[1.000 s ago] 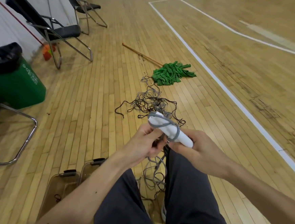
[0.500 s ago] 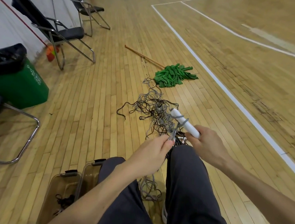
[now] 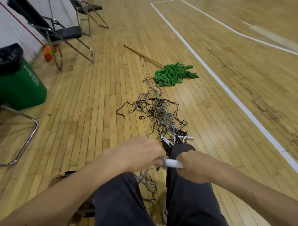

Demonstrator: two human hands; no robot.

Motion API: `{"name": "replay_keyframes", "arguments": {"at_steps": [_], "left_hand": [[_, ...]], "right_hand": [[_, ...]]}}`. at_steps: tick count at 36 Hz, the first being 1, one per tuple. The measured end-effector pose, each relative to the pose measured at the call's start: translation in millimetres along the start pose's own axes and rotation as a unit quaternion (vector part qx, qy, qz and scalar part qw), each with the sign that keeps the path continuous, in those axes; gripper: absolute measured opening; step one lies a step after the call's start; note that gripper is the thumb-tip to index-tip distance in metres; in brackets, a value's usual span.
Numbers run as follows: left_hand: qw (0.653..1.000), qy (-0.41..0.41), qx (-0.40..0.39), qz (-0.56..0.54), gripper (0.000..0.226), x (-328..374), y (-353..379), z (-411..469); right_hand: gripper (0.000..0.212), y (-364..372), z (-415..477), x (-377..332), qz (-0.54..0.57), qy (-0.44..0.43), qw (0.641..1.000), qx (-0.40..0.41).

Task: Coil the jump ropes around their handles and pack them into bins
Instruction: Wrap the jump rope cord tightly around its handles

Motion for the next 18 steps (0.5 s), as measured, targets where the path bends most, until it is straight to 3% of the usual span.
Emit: {"name": "replay_keyframes", "arguments": {"at_steps": [4,7,11,15,18], "left_hand": [[0.994,0.045,-0.039,-0.095,0.019,-0.9,-12.5,-9.7],[0.963,0.077,-0.077,-0.247,0.012,-5.8,-20.3,-14.3],[0.882,0.135,-0.08,-0.443,0.011,-13.1,-21.7,-18.4],[0.781,0.168,-0.053,-0.599,0.018,-18.3,-7.9,-16.0],[0.741,0.163,-0.025,-0.65,0.021,-13.7,1.1,-9.8]], "right_hand": [[0.017,-5.3,-20.4,-13.4,-0.005,-0.087,0.993,-0.084],[0.019,-8.7,-36.8,-22.7,0.023,-0.162,0.98,-0.112],[0.021,-20.0,-58.4,-33.6,0.104,-0.24,0.959,-0.109],[0.02,-36.6,-70.1,-36.1,0.201,-0.276,0.939,-0.052],[0.02,-45.4,-72.1,-36.1,0.255,-0.289,0.923,0.0]]}}
Point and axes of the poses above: each hand's wrist, its own z-axis towards the middle knuckle, its own y-axis out of the palm, x = y × z, the point moved 3 cm from there along z, towards the middle knuckle, and after that the axes turned 3 degrees about z, right-handed, at the moved point
